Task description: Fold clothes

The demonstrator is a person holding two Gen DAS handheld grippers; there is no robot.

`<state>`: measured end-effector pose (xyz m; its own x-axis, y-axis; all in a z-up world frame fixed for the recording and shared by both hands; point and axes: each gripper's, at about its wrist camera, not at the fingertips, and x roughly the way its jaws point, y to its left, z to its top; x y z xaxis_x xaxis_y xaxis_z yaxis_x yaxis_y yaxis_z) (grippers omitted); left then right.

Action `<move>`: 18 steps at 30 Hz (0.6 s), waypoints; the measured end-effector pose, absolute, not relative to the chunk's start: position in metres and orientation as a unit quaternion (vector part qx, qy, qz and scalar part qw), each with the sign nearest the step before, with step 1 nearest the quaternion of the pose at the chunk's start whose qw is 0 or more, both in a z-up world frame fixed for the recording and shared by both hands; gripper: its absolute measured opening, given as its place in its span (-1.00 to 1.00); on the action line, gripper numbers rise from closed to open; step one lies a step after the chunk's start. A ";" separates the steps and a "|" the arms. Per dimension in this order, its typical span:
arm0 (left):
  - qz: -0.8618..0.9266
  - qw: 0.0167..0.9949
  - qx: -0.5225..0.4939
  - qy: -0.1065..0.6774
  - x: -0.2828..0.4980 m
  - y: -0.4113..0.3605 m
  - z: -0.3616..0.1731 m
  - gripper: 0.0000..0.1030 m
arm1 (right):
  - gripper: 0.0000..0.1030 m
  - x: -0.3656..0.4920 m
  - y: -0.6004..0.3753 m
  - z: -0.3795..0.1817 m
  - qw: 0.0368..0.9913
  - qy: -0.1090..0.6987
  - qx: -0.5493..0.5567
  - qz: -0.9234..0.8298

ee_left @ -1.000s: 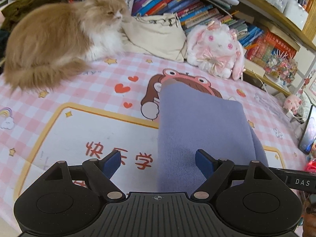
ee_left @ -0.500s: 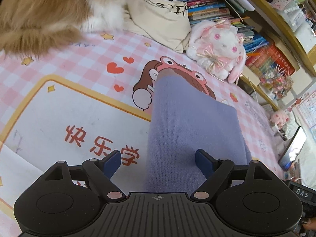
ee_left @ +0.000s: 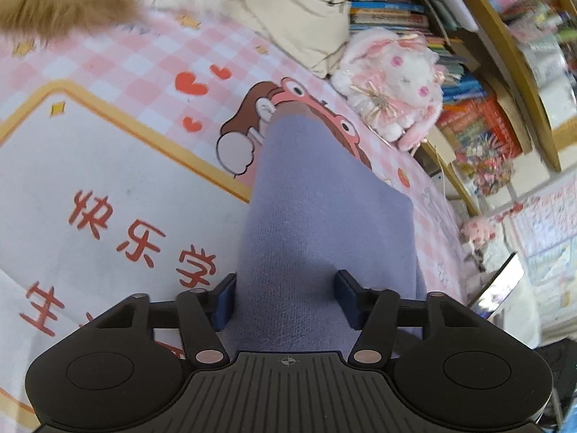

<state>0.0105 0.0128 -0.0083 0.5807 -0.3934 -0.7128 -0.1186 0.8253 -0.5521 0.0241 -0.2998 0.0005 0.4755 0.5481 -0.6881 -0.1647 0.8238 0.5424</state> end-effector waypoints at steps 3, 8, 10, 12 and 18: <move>-0.099 0.861 -0.239 0.439 0.006 0.001 0.004 -0.12 | -0.50 0.016 -0.294 0.011 0.858 0.436 0.158 0.219; -0.133 0.854 -0.221 0.451 0.005 -0.008 0.010 -0.11 | -0.50 0.012 -0.304 0.015 0.860 0.438 0.147 0.217; -0.132 0.845 -0.228 0.466 0.005 -0.007 0.004 -0.08 | -0.49 0.013 -0.312 0.012 0.849 0.454 0.164 0.214; -0.126 0.839 -0.237 0.473 0.006 -0.005 0.000 0.06 | -0.38 0.014 -0.320 0.008 0.838 0.468 0.186 0.212; -0.120 0.829 -0.255 0.483 0.017 0.000 -0.012 0.32 | -0.08 0.027 -0.333 -0.007 0.806 0.495 0.258 0.197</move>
<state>0.0166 0.0005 -0.0125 0.5048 -0.4460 -0.7391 -0.0468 0.8408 -0.5393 0.0267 -0.3329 -0.0066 0.4316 0.5737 -0.6961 -0.0619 0.7887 0.6116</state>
